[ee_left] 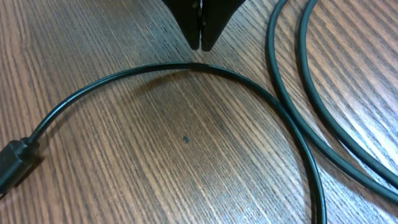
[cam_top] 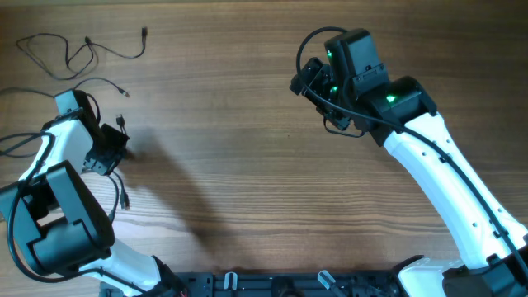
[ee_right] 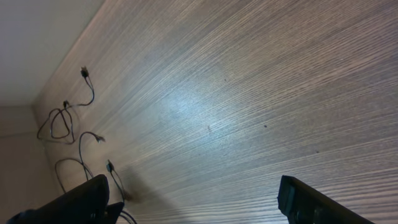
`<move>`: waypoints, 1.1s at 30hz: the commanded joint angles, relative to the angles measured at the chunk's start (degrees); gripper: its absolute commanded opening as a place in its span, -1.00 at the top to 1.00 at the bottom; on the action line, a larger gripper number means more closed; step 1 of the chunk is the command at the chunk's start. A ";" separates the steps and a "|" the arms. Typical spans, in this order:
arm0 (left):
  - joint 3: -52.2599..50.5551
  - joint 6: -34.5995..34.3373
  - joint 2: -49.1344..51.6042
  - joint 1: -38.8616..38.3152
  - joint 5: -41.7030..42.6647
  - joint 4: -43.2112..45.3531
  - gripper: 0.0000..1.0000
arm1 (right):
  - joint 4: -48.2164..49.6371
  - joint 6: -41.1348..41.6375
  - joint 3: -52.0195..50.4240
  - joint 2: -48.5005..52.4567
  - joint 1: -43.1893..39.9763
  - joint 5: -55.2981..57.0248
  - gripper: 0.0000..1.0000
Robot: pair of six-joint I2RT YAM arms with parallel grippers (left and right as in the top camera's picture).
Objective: Untangle cables
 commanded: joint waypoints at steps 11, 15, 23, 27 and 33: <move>-6.49 -1.42 0.48 0.02 -8.24 3.45 0.92 | -0.09 -1.18 -0.20 0.87 -0.17 -0.94 -0.78; -6.62 -8.68 0.46 0.66 -15.56 -1.77 0.92 | -0.15 -1.20 -0.20 0.87 -0.17 -1.14 -0.78; -6.62 -14.84 0.46 2.38 -15.54 -9.25 0.92 | -0.11 -1.22 -0.20 0.87 -0.17 -1.11 -0.78; -6.56 -14.60 -0.20 2.38 -15.13 -9.05 0.92 | -0.07 -1.20 -0.20 0.87 -0.17 -1.11 -0.79; -5.77 -14.21 -12.35 2.51 -15.13 -6.05 0.92 | 0.00 -1.18 -0.20 0.87 -0.17 -1.11 -0.79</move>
